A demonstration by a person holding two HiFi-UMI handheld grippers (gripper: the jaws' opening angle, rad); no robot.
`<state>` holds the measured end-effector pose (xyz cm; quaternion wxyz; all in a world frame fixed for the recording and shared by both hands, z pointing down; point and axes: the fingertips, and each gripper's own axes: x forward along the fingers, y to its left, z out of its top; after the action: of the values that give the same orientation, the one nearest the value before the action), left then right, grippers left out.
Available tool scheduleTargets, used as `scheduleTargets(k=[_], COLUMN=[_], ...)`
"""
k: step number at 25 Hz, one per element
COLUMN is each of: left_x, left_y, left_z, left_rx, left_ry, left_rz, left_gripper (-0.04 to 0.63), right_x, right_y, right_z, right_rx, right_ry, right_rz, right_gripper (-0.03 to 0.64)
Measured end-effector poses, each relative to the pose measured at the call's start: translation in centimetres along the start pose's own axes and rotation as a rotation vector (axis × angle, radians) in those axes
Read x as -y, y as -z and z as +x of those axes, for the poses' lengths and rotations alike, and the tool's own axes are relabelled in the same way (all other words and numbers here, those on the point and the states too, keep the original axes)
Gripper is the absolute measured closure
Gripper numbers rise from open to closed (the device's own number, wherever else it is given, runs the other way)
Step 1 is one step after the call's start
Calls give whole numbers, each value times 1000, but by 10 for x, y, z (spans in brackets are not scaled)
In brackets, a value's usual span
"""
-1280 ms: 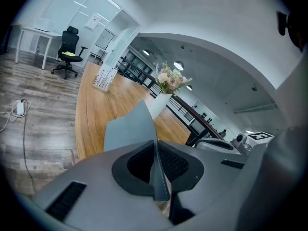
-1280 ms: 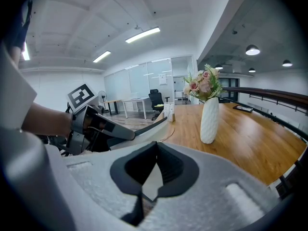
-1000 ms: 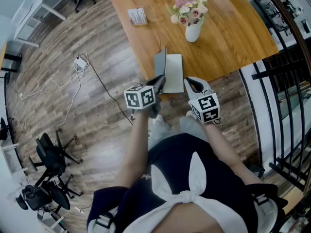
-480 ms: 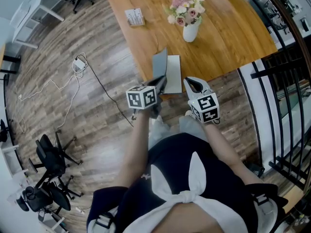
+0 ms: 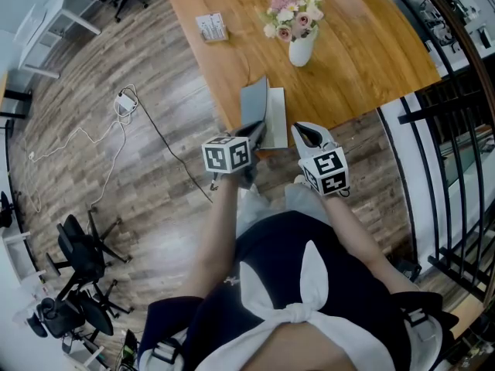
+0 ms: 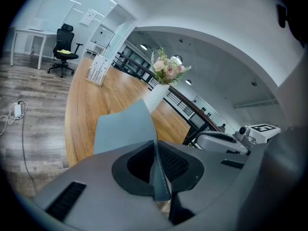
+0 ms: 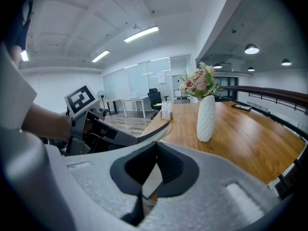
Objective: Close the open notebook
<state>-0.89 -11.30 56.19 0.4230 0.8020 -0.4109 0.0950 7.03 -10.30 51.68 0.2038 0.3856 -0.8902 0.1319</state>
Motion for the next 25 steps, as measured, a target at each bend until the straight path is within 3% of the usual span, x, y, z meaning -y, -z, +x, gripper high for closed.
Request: scheduleTargets(k=[25], left_x=[3], left_y=[8], left_z=[15], left_rx=[-24], left_ry=[-19], left_rz=[2], left_gripper=[558], right_x=[12], right_y=[5], right_z=[-4], right_rx=[-4], right_ry=[-1], right_rz=[11], right_gripper=[619])
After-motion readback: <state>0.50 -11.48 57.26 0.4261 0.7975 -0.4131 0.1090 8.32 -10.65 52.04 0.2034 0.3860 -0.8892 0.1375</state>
